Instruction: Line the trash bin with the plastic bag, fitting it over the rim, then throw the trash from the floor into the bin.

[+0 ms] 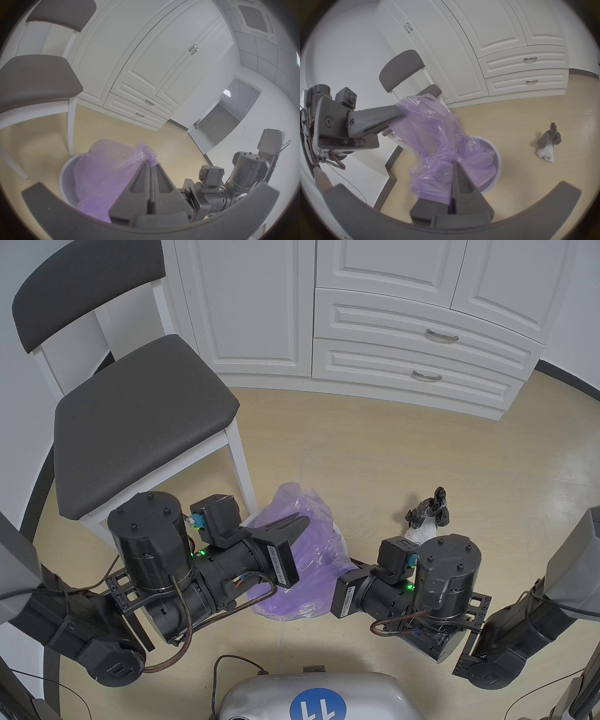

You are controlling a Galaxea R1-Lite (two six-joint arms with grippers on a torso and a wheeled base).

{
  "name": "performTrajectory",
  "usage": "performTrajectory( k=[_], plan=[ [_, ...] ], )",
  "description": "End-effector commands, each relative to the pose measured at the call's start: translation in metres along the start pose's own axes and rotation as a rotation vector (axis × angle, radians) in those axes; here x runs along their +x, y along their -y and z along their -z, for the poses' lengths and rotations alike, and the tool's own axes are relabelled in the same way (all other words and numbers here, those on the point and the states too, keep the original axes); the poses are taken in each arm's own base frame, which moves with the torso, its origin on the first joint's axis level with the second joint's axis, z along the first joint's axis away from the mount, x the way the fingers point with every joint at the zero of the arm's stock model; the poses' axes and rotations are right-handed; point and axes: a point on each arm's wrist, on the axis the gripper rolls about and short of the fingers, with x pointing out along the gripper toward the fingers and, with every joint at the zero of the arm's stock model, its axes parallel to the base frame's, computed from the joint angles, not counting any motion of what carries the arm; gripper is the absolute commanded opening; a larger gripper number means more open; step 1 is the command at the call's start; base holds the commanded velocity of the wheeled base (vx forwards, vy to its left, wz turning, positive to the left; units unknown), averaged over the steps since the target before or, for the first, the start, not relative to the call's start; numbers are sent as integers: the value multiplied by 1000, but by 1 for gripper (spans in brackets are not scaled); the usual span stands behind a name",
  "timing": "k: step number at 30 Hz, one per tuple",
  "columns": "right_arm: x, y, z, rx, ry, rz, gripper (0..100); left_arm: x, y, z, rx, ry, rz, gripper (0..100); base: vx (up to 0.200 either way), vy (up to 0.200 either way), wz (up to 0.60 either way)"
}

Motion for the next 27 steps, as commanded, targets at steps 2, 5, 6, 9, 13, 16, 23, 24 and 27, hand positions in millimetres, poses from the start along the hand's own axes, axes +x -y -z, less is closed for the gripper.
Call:
performTrajectory(
  k=[2, 5, 6, 9, 13, 16, 23, 24, 27],
  plan=[
    [12, 8, 14, -6, -39, 27, 0, 7, -6, 15, 1, -45, -19, 0, 0, 0, 0],
    [13, 9, 17, -6, -49, 21, 0, 7, -6, 16, 2, -50, -21, 0, 0, 0, 0],
    [14, 9, 17, -3, -52, 18, 0, 6, -6, 15, 4, -50, -20, 0, 0, 0, 0],
    [15, 8, 18, 14, -55, 17, 0, 6, -6, 16, 5, -57, -23, 0, 0, 0, 0],
    [24, 7, 24, 58, -99, 19, 0, 6, -4, 17, 5, -63, -20, 0, 0, 0, 0],
    [29, 5, 21, 124, -126, 34, 0, 7, -6, 17, 7, -66, -25, 0, 0, 0, 0],
    [41, 6, 12, 211, -156, 74, 0, 9, -11, 18, 5, -94, -47, 0, 0, 0, 0],
    [44, 7, 12, 222, -157, 79, 0, 11, -14, 18, 3, -102, -60, 0, 0, 0, 0],
    [52, 12, 13, 249, -154, 98, 0, 18, -23, 19, -8, -111, -90, 0, 0, 0, 0]
  ],
)
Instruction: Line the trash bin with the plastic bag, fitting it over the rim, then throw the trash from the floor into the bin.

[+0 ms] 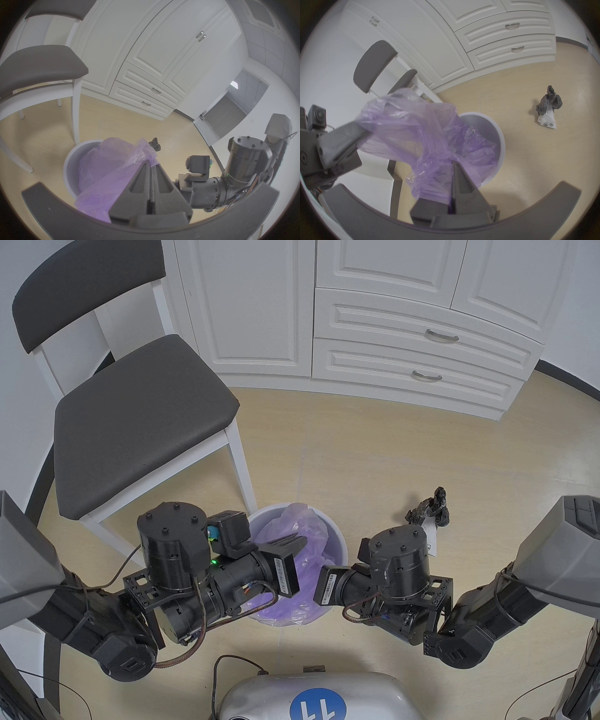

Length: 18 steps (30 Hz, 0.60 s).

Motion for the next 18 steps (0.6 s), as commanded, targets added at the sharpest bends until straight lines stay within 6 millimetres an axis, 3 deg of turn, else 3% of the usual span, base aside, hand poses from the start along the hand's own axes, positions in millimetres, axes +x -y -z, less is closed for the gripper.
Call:
performTrajectory(
  k=[1, 6, 9, 18],
  plan=[
    [12, 3, -3, 30, 15, 14, 0, 11, -14, 0, -12, -2, -42, 0, 0, 0, 0],
    [23, 11, -5, 50, 23, 35, 0, 28, -34, 4, -24, -9, -94, 0, 0, 0, 0],
    [33, 19, -9, 80, 42, 55, 0, 48, -57, 6, -92, 8, -143, 0, 0, 0, 0],
    [55, 41, -19, 136, 86, 103, 0, 71, -84, 0, -194, 62, -192, 0, 0, 0, 0]
  ],
)
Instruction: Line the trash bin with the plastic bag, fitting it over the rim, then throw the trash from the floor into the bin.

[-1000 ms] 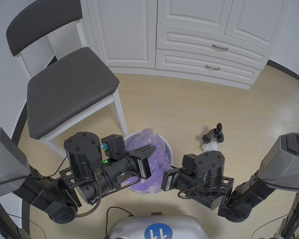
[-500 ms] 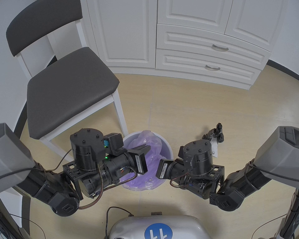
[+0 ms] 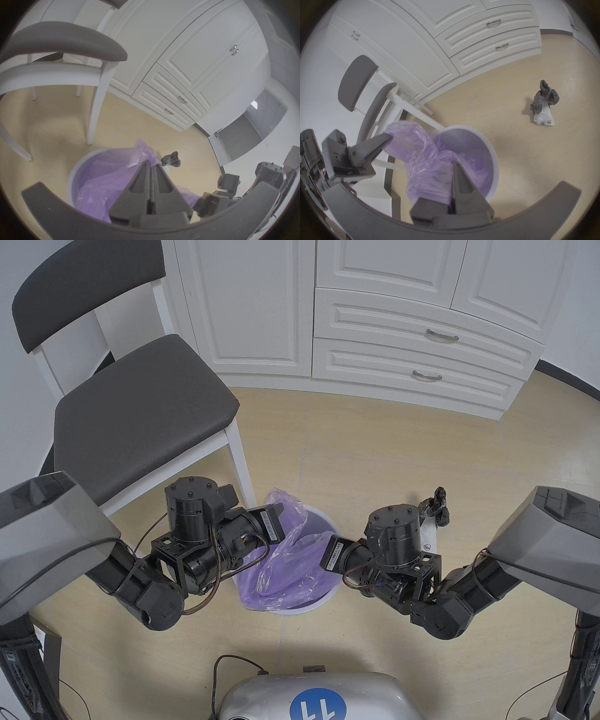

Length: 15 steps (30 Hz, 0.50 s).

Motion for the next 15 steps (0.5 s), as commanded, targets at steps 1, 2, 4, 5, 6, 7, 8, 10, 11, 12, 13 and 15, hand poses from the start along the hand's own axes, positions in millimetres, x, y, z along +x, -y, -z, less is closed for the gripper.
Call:
performTrajectory(
  k=[1, 2, 4, 5, 6, 7, 8, 10, 11, 12, 13, 15],
  plan=[
    [20, 18, -1, 24, 14, 45, 0, 17, -22, 8, -13, -10, -51, 0, 0, 0, 0],
    [20, 18, -1, 24, 13, 47, 0, 18, -22, 8, -13, -9, -52, 0, 0, 0, 0],
    [30, 30, -4, 34, 28, 74, 0, 23, -29, 9, -26, -14, -68, 0, 0, 0, 0],
    [33, 33, -5, 36, 33, 82, 0, 24, -30, 8, -36, -11, -70, 0, 0, 0, 0],
    [35, 37, -7, 39, 38, 89, 0, 26, -32, 9, -44, -9, -73, 0, 0, 0, 0],
    [38, 40, -9, 43, 45, 97, 0, 27, -34, 8, -51, -4, -78, 0, 0, 0, 0],
    [40, 44, -10, 45, 49, 104, 0, 29, -36, 8, -55, -3, -80, 0, 0, 0, 0],
    [43, 50, -14, 51, 60, 116, 0, 30, -38, 9, -56, -5, -86, 0, 0, 0, 0],
    [43, 52, -15, 51, 61, 121, 0, 30, -40, 8, -56, -2, -90, 0, 0, 0, 0],
    [43, 53, -16, 52, 64, 124, 0, 30, -41, 8, -57, -1, -95, 0, 0, 0, 0],
    [43, 54, -18, 53, 67, 128, 0, 29, -41, 5, -57, 4, -95, 0, 0, 0, 0],
    [41, 56, -20, 47, 68, 134, 0, 27, -43, 2, -53, 10, -104, 0, 0, 0, 0]
  ],
)
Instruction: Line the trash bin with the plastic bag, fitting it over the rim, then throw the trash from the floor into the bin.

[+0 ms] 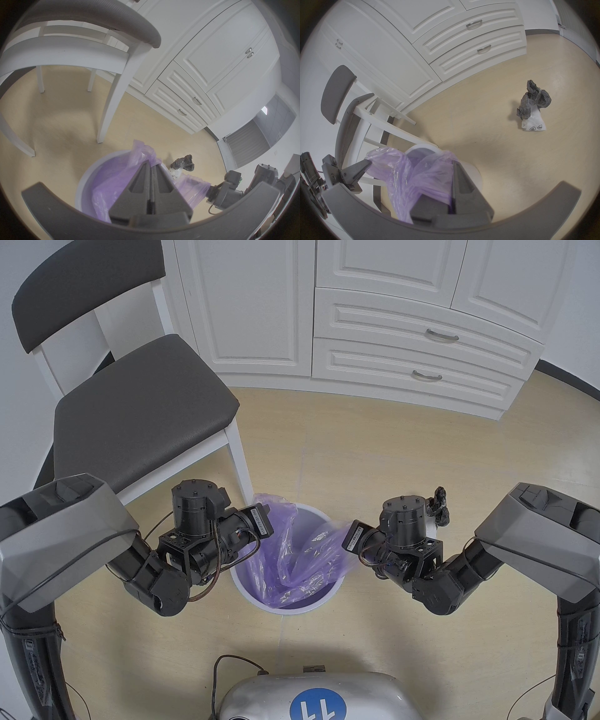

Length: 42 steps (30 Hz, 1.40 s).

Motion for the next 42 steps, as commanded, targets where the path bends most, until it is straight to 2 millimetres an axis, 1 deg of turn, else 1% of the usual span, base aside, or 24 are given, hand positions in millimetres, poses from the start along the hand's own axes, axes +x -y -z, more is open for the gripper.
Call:
performTrajectory(
  k=[1, 3, 4, 5, 7, 10, 12, 14, 19, 24, 31, 33, 34, 36, 38, 42],
  plan=[
    [2, 7, -1, -4, 0, 18, 0, 0, -5, -2, 2, 4, -14, 0, 0, 0, 0],
    [2, 10, -2, -23, -2, 28, 0, -7, -4, -11, 18, 2, -25, 0, 0, 0, 0],
    [1, 10, -2, -26, -2, 28, 0, -8, -3, -11, 23, 0, -27, 0, 0, 0, 0],
    [1, 13, -2, -45, -6, 37, 0, -16, -6, -12, 56, -38, -52, 0, 0, 0, 0],
    [0, 16, -4, -70, -21, 60, 0, -25, -9, -17, 108, -64, -79, 0, 0, 0, 0],
    [-6, 16, -11, -79, -42, 84, 0, -33, -11, -23, 160, -73, -96, 0, 0, 0, 0],
    [-7, 18, -14, -93, -46, 102, 0, -36, -16, -26, 187, -71, -109, 0, 0, 0, 0],
    [-9, 24, -16, -127, -51, 121, 0, -40, -25, -26, 232, -80, -135, 0, 0, 0, 0],
    [-16, 37, -18, -206, -72, 143, 0, -51, -43, -23, 369, -116, -181, 0, 0, 0, 0],
    [-23, 45, -13, -283, -104, 164, 0, -56, -50, -18, 428, -149, -195, 0, 0, 0, 0],
    [-34, 67, -7, -434, -172, 214, 0, -61, -75, -16, 533, -197, -246, 0, 0, 0, 0],
    [-36, 68, -7, -449, -178, 218, 0, -61, -77, -17, 536, -199, -248, 0, 0, 0, 0],
    [-40, 73, -5, -484, -198, 228, 0, -62, -80, -16, 538, -204, -255, 0, 0, 0, 0],
    [-41, 74, -5, -488, -200, 228, 0, -62, -80, -16, 538, -204, -255, 0, 0, 0, 0],
    [-48, 79, -3, -539, -227, 237, 0, -65, -85, -15, 545, -224, -221, 0, 0, 0, 0],
    [-55, 83, -2, -582, -250, 242, 0, -69, -87, -15, 562, -236, -200, 0, 0, 0, 0]
  ],
)
